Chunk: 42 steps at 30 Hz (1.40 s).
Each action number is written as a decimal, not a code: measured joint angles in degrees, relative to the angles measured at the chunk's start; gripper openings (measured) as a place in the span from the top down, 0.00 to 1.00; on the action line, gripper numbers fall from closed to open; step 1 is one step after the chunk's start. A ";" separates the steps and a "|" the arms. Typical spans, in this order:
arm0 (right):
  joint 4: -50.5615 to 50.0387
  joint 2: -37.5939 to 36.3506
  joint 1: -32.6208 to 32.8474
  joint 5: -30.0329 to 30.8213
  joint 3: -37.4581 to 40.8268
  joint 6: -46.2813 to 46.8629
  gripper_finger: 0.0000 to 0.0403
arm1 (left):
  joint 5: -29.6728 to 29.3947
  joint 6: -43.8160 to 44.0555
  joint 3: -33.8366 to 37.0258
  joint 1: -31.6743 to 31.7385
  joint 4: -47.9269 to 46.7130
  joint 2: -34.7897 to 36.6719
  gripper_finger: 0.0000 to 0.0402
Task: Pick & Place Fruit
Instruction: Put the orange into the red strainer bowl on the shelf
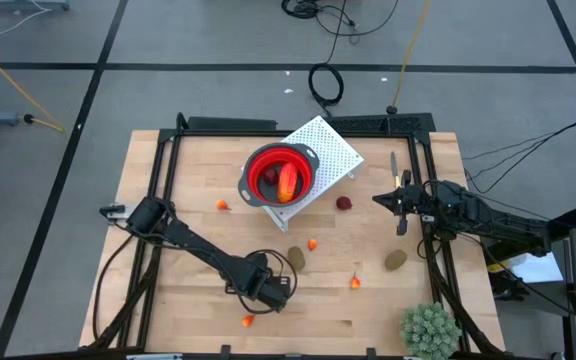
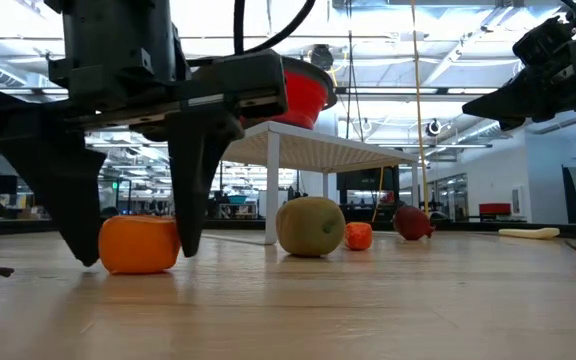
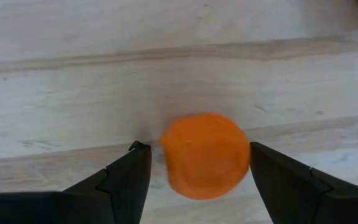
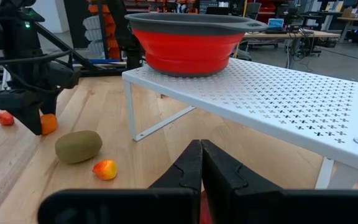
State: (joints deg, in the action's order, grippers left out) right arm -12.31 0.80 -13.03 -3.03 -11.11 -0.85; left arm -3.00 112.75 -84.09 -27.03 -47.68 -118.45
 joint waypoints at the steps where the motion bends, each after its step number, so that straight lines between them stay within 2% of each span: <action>1: 0.00 0.00 0.01 0.00 0.00 0.01 1.00 | -0.01 0.00 0.00 0.01 -0.03 0.00 0.33; 12: 0.00 0.00 0.00 0.00 0.00 -0.01 1.00 | -0.05 -0.18 0.00 0.02 -0.46 0.00 0.35; 23: 0.01 0.00 -0.01 0.00 0.00 -0.01 1.00 | -2.35 -2.12 0.00 0.02 0.00 0.02 0.62; 30: 0.01 0.00 0.01 0.00 0.00 0.01 1.00 | -2.93 -7.82 0.00 0.00 0.03 2.87 0.66; 33: -0.01 0.00 -0.01 0.00 0.00 -0.01 1.00 | -6.39 -12.92 0.00 0.00 0.74 6.05 0.63; 36: 0.01 0.00 0.01 0.00 0.00 -0.01 1.00 | -12.40 -19.62 0.00 0.00 3.58 10.04 0.62; 42: 0.03 0.00 -0.01 0.02 0.00 -0.01 1.00 | -25.95 -39.65 0.00 -0.42 15.31 18.54 0.64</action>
State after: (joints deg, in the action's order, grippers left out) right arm -12.27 0.80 -13.04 -3.01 -11.11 -0.86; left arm -28.94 73.10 -84.09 -27.44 -32.37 -99.91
